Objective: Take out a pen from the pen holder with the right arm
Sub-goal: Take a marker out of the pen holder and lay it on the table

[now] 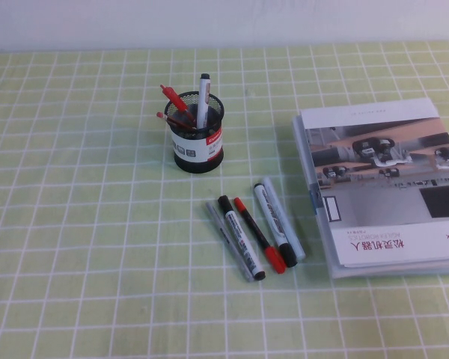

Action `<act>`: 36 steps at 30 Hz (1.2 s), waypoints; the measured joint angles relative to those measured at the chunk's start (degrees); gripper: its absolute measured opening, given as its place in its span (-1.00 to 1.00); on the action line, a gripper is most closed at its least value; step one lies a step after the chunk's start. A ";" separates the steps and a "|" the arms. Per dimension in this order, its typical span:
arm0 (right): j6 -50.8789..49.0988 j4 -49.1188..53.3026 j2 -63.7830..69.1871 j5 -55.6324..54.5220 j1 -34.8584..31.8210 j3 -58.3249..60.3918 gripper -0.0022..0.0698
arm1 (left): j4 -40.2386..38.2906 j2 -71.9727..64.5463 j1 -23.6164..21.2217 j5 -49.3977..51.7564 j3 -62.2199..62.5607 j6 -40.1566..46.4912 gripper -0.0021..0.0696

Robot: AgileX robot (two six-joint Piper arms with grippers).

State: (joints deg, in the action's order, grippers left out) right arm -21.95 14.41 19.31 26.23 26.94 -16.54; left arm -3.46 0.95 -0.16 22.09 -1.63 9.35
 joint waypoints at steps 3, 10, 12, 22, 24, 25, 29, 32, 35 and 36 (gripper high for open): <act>-0.14 -0.85 -1.93 -5.72 -8.51 3.62 -0.97 | 0.00 0.00 0.00 0.00 0.00 0.00 -0.96; -0.28 -1.78 -10.92 -13.77 -22.31 13.04 -0.97 | 0.00 0.00 0.00 0.00 0.00 0.00 -0.96; -0.28 -1.82 -14.02 -14.19 -24.31 14.87 -0.97 | 0.00 0.00 0.00 0.00 0.00 0.00 -0.96; -0.28 -1.80 -19.76 -11.50 -25.21 16.98 -0.97 | 0.00 0.00 0.00 0.00 0.00 0.00 -0.96; -0.31 -1.80 -19.76 -10.61 -24.98 16.98 -0.97 | 0.00 0.00 0.00 0.00 0.00 0.00 -0.96; -0.31 -1.80 -19.76 -10.36 -24.98 16.98 -0.97 | 0.00 0.00 0.00 0.00 0.00 0.00 -0.96; -0.31 -1.80 -19.76 -10.16 -24.98 16.98 -0.97 | 0.00 0.00 0.00 0.00 0.00 0.00 -0.96; 3.78 -4.05 -19.76 -11.72 -24.98 17.64 -0.97 | 0.00 0.00 0.00 0.00 0.00 0.00 -0.96; 17.10 -13.74 -19.76 -12.50 -24.98 18.00 -0.97 | 0.00 0.00 0.00 0.00 0.00 0.00 -0.96; 21.43 -16.75 -19.76 -12.63 -24.98 18.10 -0.97 | 0.00 0.00 0.00 0.00 0.00 0.00 -0.96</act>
State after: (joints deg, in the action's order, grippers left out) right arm -0.52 -2.34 -0.45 13.60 1.96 1.56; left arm -3.46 0.95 -0.16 22.09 -1.63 9.35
